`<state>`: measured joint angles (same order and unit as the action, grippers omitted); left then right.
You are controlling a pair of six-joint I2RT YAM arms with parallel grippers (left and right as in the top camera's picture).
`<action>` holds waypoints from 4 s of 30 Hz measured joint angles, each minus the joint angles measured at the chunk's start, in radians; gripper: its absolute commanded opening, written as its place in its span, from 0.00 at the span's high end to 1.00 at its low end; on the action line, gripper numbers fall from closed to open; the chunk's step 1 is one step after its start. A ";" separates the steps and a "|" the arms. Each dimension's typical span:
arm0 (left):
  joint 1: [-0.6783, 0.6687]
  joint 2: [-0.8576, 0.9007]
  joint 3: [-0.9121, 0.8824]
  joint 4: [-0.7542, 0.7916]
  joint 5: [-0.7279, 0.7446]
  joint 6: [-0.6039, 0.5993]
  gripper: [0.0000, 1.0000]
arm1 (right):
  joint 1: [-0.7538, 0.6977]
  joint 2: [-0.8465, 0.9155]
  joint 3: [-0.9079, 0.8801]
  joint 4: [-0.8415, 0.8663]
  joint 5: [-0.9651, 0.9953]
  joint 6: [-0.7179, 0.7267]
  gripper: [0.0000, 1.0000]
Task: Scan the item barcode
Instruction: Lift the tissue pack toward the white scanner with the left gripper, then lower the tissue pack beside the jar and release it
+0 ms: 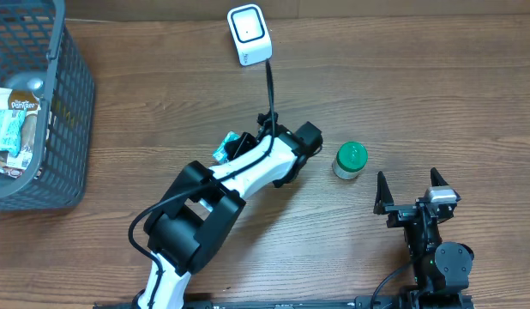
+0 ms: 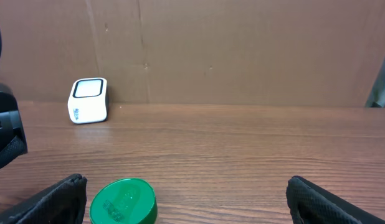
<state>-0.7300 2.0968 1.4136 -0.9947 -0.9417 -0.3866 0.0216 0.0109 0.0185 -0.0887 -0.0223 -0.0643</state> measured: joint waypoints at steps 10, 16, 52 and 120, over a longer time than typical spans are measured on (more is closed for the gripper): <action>0.036 0.000 -0.038 0.082 0.029 0.000 0.95 | 0.000 0.000 0.000 0.000 0.000 0.001 0.00; 0.036 0.000 -0.049 0.093 0.056 0.000 0.93 | 0.000 0.000 0.000 -0.001 0.000 0.000 0.00; 0.053 0.000 0.215 -0.086 0.329 -0.005 0.25 | 0.000 0.000 0.000 0.000 0.000 0.000 0.00; 0.185 -0.002 0.045 0.198 1.103 -0.091 0.71 | 0.000 0.000 0.000 0.000 0.000 0.000 0.00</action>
<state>-0.5446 2.0949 1.4590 -0.7971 0.1616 -0.4778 0.0212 0.0109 0.0185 -0.0891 -0.0223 -0.0639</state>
